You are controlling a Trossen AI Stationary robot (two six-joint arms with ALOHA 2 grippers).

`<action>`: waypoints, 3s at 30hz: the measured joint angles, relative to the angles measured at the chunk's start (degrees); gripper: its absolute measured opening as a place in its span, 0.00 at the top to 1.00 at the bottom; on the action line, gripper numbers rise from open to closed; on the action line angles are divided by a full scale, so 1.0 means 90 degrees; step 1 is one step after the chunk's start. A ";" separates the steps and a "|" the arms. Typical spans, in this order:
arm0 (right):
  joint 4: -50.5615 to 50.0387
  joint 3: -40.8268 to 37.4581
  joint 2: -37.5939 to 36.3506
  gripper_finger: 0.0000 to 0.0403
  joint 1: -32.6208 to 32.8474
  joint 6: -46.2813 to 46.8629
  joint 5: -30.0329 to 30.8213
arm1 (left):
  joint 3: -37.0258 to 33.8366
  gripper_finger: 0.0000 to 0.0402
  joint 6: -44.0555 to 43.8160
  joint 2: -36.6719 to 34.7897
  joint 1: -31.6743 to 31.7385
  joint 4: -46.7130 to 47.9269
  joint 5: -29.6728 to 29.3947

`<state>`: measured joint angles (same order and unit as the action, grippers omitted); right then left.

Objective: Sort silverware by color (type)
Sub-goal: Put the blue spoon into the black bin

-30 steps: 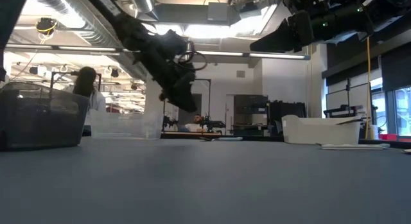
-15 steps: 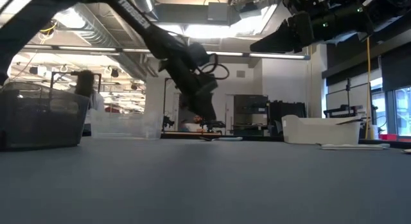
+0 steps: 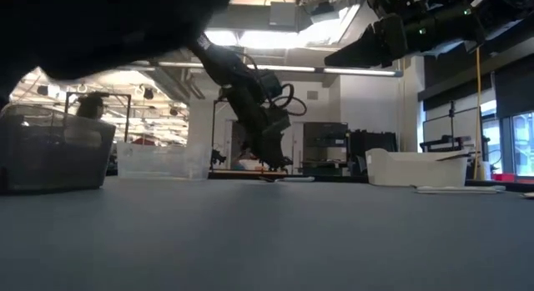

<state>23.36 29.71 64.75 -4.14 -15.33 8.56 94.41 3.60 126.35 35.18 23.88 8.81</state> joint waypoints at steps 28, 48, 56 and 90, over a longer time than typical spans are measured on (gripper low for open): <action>-0.0487 0.0002 0.0393 0.56 -0.0021 0.0372 0.1112 | -0.1534 0.66 0.0517 -0.2814 -0.0530 -0.0143 -0.0193; 0.0467 0.0775 0.2397 0.56 -0.1625 0.0534 -0.0198 | -0.7663 0.66 -0.0222 -0.8321 -0.2689 -0.3788 -0.0425; -0.1810 0.2668 0.3827 0.56 -0.2270 -0.0025 -0.0781 | -0.7924 0.66 -0.0219 -0.8437 -0.2806 -0.3911 -0.0439; -0.4869 0.6381 0.6788 0.56 -0.4216 -0.2019 -0.2817 | -0.7924 0.66 -0.1054 -0.8428 -0.2801 -0.4208 -0.1496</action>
<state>-20.47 87.14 125.84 -42.09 -33.51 -16.79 23.09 -5.89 50.50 9.98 -13.98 -4.65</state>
